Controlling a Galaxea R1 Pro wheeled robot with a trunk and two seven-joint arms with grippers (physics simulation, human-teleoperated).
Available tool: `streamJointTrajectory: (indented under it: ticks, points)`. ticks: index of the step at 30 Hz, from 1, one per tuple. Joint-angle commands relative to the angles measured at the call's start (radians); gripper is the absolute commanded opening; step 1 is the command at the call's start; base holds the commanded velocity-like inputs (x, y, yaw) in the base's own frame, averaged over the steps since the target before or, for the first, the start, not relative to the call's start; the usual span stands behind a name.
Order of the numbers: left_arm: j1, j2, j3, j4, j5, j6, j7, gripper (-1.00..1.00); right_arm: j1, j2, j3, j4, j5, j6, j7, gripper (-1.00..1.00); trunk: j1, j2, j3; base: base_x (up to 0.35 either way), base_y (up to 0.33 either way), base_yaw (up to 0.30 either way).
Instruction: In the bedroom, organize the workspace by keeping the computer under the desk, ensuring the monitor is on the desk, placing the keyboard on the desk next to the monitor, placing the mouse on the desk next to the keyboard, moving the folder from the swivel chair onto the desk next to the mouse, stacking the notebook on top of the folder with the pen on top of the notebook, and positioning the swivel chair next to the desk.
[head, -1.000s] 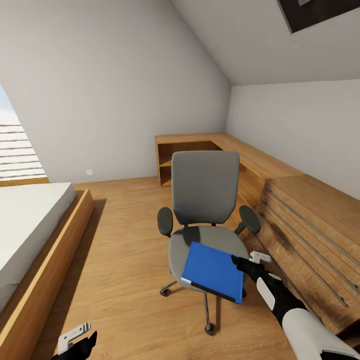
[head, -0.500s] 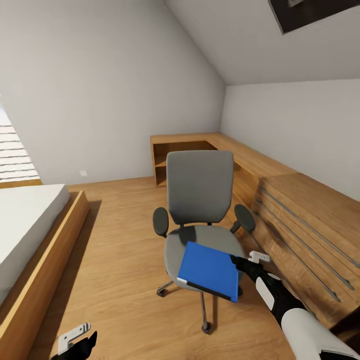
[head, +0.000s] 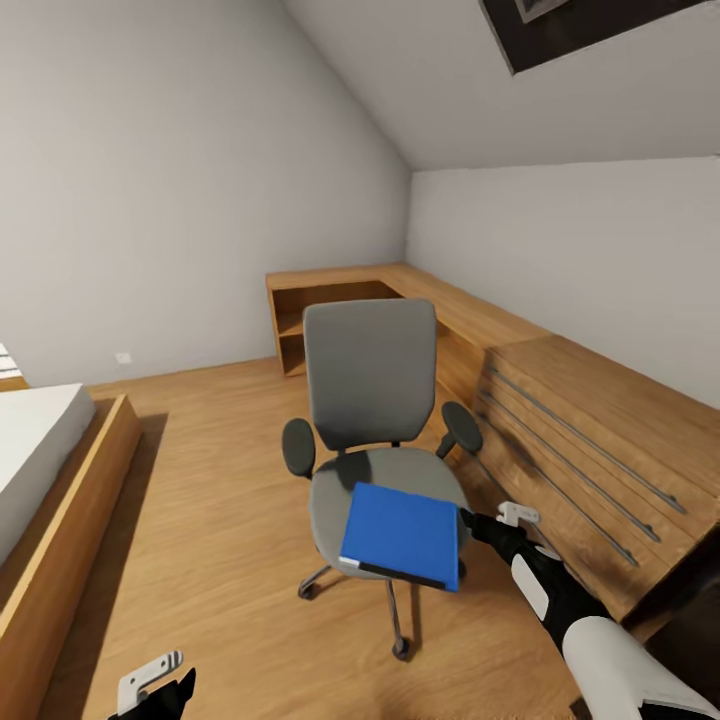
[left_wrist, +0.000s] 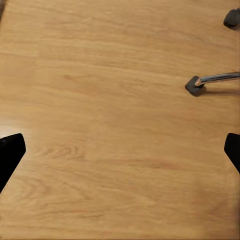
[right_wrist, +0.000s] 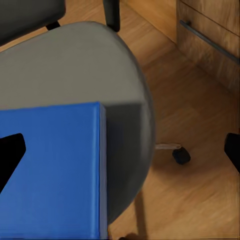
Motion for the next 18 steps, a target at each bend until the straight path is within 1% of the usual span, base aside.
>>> streamJointTrajectory:
  ticks: [1, 12, 18]
  points:
    - [-0.001, -0.001, 0.005, 0.0, 0.008, 0.007, -0.007, 1.0, -0.001, 0.001, -0.005, -0.001, -0.008, 0.005, 0.006, 1.0, 0.0, 0.0, -0.001, 0.0, 0.259, -0.242]
    - [-0.001, -0.001, 0.004, 0.002, 0.008, 0.007, -0.008, 1.0, -0.001, -0.001, -0.008, -0.001, -0.008, 0.004, 0.006, 1.0, 0.0, 0.0, -0.001, 0.0, 0.309, -0.253]
    - [-0.001, -0.001, 0.004, 0.002, 0.008, 0.007, -0.009, 1.0, -0.001, -0.001, -0.019, -0.009, -0.008, 0.004, 0.006, 1.0, 0.0, 0.0, -0.001, 0.0, 0.325, -0.257]
